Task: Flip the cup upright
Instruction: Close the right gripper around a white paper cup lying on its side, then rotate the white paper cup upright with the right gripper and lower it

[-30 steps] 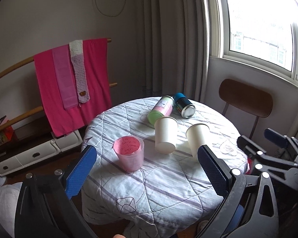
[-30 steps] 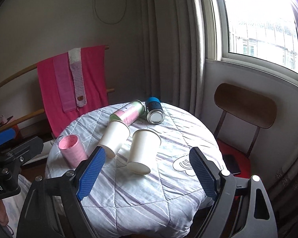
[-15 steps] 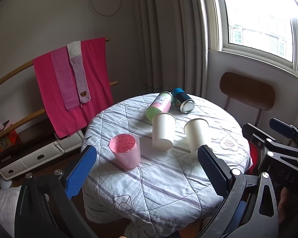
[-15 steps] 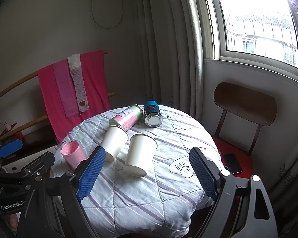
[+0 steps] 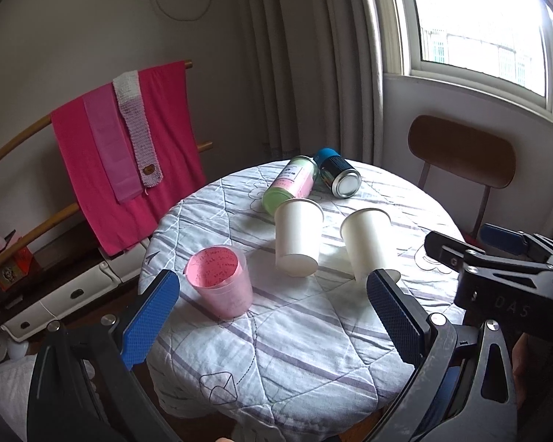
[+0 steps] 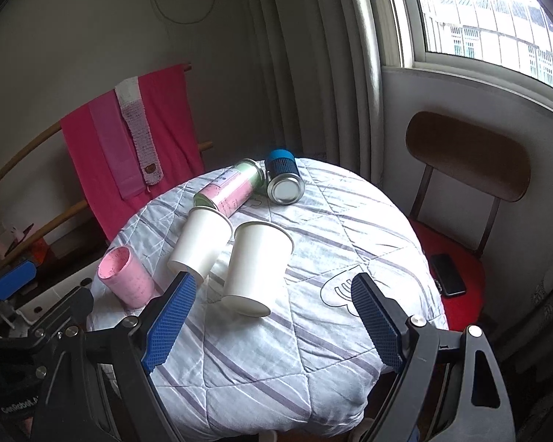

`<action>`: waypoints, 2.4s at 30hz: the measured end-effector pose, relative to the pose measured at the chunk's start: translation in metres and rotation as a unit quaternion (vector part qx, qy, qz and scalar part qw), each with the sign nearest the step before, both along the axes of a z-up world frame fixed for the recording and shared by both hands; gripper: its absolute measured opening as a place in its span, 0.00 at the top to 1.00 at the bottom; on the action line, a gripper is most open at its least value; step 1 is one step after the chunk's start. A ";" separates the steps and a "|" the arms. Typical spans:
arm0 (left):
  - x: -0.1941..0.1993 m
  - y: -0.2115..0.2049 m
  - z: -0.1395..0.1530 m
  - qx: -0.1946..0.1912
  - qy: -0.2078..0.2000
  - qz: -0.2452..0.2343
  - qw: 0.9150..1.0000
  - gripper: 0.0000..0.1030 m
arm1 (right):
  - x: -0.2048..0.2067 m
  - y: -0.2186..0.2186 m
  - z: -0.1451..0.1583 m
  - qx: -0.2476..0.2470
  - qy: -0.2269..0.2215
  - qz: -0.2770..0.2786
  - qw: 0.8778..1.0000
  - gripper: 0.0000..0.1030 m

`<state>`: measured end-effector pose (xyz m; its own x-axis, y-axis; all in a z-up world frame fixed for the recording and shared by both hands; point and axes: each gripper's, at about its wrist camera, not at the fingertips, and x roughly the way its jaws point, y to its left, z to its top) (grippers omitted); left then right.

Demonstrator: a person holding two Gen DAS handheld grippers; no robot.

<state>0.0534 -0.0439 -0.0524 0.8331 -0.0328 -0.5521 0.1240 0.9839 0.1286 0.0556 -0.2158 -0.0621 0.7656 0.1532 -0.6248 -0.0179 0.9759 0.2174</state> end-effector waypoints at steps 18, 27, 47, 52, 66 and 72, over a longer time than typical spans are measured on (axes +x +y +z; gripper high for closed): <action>0.071 -0.058 -0.033 0.071 0.061 -0.025 0.995 0.00 | 0.112 -0.029 -0.068 0.205 0.199 0.052 0.957 0.15; 0.091 -0.071 -0.045 0.067 0.089 -0.042 0.993 0.00 | 0.144 -0.030 -0.086 0.227 0.218 0.084 0.945 0.30; 0.098 -0.068 -0.063 0.056 0.115 -0.022 0.992 0.00 | 0.108 -0.017 -0.059 0.111 0.071 0.127 0.983 0.38; 0.095 -0.069 -0.062 0.035 0.122 -0.041 0.991 0.00 | 0.102 -0.020 -0.057 0.112 0.059 0.120 0.985 0.37; 0.101 -0.070 -0.073 0.029 0.140 -0.040 0.989 0.00 | 0.092 -0.015 -0.046 0.101 0.027 0.130 0.986 0.37; 0.100 -0.070 -0.078 0.041 0.143 -0.034 0.988 0.00 | 0.079 -0.003 -0.046 0.048 0.005 0.134 0.990 0.37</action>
<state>0.1538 -0.1144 -0.1306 0.6396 -0.0298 -0.7681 0.2329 0.9598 0.1567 0.1346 -0.2184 -0.1084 0.6834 0.4094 -0.6044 -0.2717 0.9111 0.3100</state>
